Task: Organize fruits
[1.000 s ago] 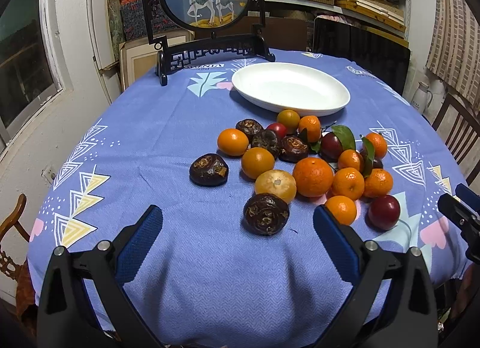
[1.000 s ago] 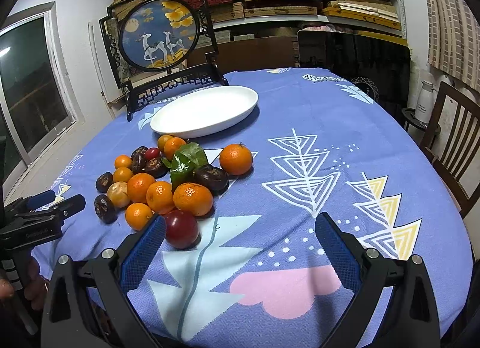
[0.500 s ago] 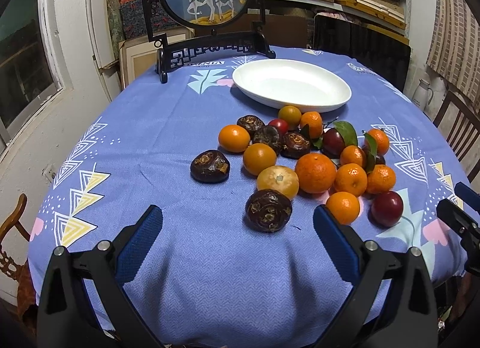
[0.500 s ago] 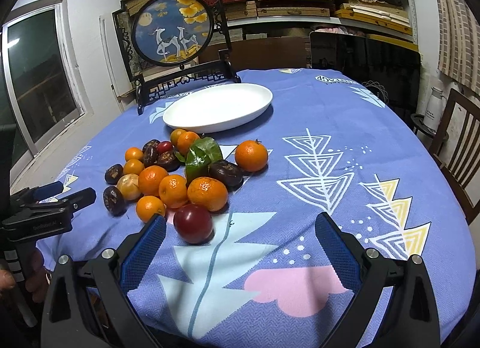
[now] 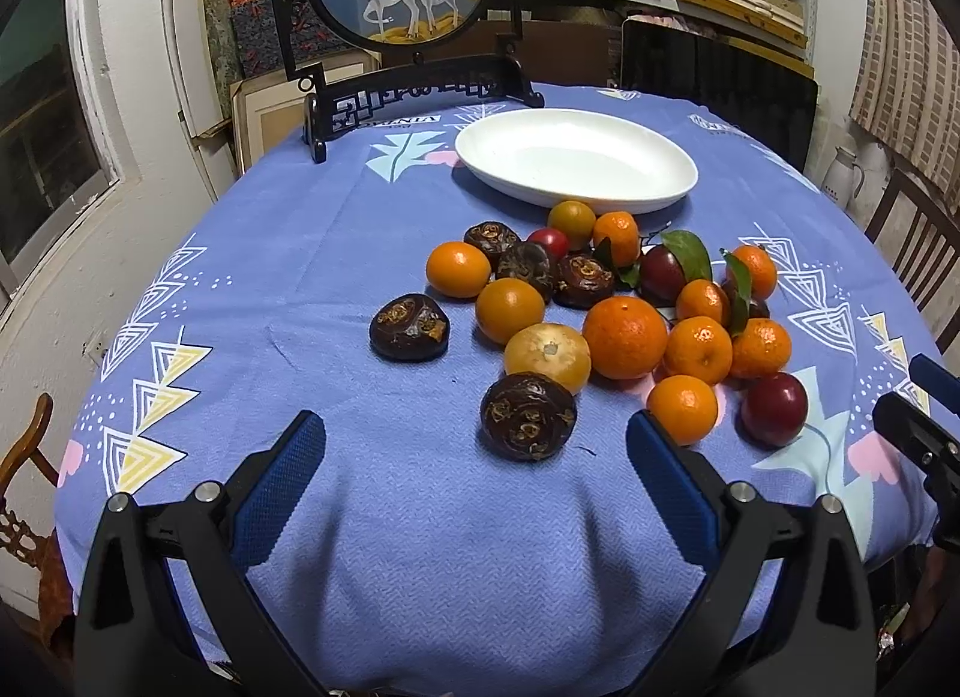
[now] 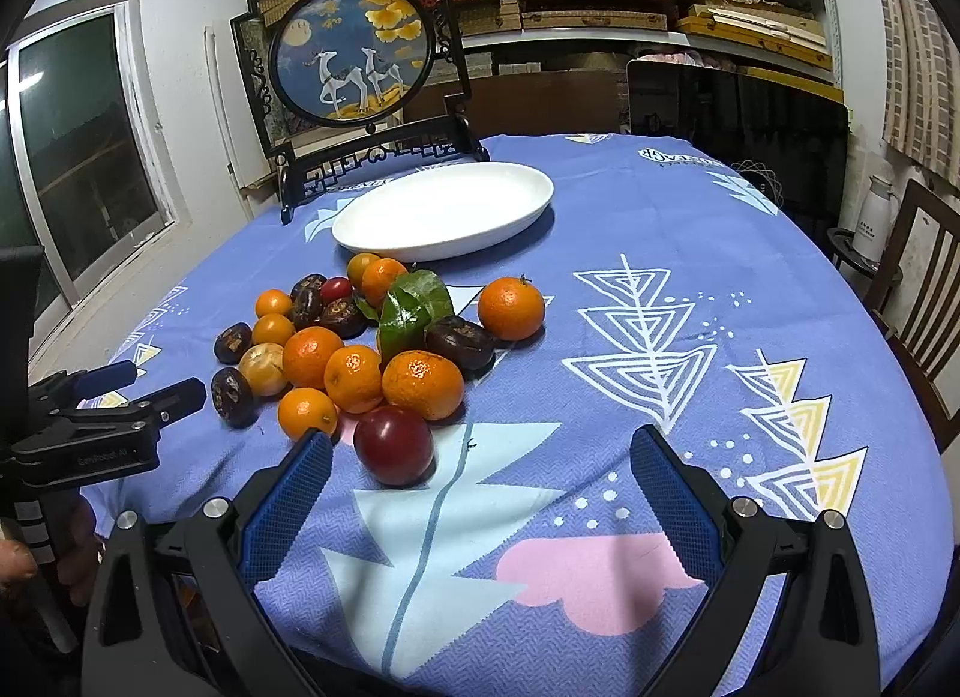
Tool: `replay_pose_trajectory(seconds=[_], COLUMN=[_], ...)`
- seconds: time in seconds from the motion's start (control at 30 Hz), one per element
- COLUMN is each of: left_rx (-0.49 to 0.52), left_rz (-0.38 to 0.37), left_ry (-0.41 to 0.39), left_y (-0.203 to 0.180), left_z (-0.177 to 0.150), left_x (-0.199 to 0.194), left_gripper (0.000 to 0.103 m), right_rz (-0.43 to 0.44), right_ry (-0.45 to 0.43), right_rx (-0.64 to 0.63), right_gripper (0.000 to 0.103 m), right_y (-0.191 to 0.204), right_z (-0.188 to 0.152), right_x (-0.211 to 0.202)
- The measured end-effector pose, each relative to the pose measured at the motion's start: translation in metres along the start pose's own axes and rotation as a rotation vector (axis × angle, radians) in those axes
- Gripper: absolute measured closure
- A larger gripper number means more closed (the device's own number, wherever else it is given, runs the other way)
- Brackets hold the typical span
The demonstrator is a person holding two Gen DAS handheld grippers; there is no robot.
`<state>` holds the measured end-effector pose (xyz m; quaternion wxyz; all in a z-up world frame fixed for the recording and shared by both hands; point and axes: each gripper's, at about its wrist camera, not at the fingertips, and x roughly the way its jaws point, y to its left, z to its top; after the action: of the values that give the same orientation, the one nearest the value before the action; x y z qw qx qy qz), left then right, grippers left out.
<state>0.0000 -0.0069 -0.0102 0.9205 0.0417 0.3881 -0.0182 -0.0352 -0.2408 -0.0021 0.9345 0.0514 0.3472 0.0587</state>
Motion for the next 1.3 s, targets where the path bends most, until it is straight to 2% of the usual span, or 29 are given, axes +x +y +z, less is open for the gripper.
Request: replay_pose_trajectory(seconds=[0.47, 0.8, 0.97, 1.2, 1.23, 1.27, 1.3], left_rx=[0.003, 0.012, 0.037, 0.096, 0.088, 0.083, 0.085], left_rz=[-0.005, -0.019, -0.030, -0.021, -0.036, -0.051, -0.068], left_ry=[0.032, 0.026, 0.020, 0.014, 0.016, 0.018, 0.032], left_y=[-0.001, -0.003, -0.009, -0.017, -0.015, -0.013, -0.013], left_z=[-0.004, -0.006, -0.007, -0.007, -0.008, -0.009, -0.009], left_x=[0.011, 0.012, 0.016, 0.043, 0.046, 0.049, 0.052], left_gripper=[0.005, 0.005, 0.005, 0.005, 0.012, 0.033, 0.046], right_rz=[0.018, 0.020, 0.017, 0.007, 0.006, 0.005, 0.004], right_ry=[-0.001, 0.013, 0.013, 0.017, 0.018, 0.021, 0.024], right_rx=[-0.024, -0.006, -0.003, 0.001, 0.005, 0.010, 0.013], right_gripper=[0.003, 0.003, 0.003, 0.003, 0.003, 0.003, 0.003], right_y=[0.008, 0.003, 0.002, -0.002, -0.003, -0.005, -0.005], right_z=[-0.003, -0.003, -0.003, -0.004, -0.004, -0.004, -0.005], right_x=[-0.001, 0.001, 0.000, 0.000, 0.001, 0.002, 0.002])
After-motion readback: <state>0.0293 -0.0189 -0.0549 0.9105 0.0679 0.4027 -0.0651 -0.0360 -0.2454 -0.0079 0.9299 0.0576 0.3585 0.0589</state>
